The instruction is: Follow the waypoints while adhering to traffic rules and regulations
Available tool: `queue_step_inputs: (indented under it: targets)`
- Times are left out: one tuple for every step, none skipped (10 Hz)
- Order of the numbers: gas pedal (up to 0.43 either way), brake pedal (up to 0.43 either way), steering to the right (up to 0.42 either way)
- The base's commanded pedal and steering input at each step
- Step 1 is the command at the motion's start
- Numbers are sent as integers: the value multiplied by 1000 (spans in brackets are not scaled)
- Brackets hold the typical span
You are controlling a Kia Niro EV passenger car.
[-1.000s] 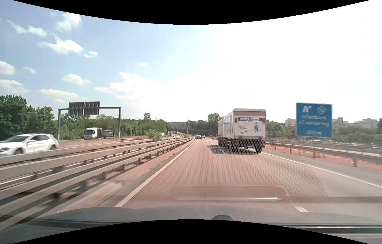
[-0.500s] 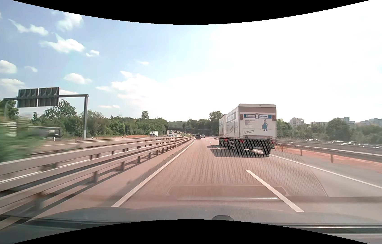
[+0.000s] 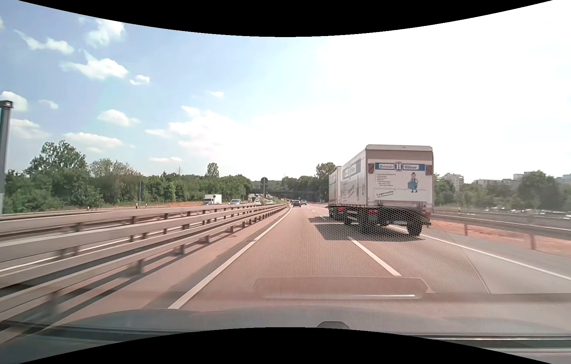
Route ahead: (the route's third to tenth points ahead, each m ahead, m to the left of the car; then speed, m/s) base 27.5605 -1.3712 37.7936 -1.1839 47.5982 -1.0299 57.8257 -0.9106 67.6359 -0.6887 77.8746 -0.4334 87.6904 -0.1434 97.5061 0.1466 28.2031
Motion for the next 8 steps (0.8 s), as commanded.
queue_step_inputs:
  targets:
    - [130, 0, -11]
    - [130, 0, -11]
    - [130, 0, -10]
    - [130, 0, -9]
    - [118, 0, -9]
    - [118, 0, -8]
    - [118, 0, -8]
    - [118, 0, -8]
